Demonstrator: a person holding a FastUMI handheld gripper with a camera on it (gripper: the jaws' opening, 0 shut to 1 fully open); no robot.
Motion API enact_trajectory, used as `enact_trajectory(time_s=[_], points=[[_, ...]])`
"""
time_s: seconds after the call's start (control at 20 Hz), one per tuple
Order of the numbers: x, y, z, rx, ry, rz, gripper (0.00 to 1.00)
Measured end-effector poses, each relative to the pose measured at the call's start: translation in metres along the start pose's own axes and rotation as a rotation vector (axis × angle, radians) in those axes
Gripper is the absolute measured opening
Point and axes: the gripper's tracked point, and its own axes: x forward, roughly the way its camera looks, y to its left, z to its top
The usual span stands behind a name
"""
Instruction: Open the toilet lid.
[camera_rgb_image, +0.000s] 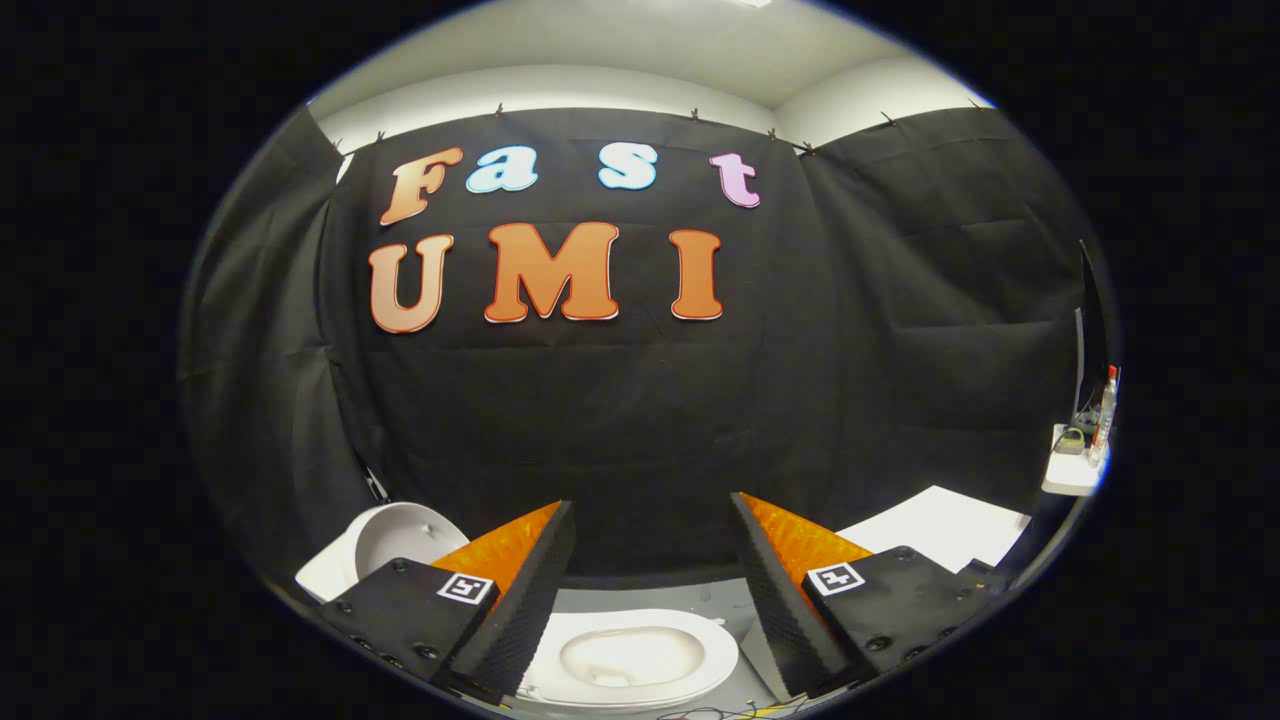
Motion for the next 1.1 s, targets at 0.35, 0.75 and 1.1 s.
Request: enact_trajectory(time_s=[0.35, 0.75, 1.1], points=[[-0.005, 0.015, 0.006, 0.017, -0.013, 0.023, 0.98], [-0.005, 0.024, 0.01, 0.016, -0.022, 0.036, 0.98], [-0.008, 0.021, 0.02, 0.043, -0.055, 0.045, 0.99]])
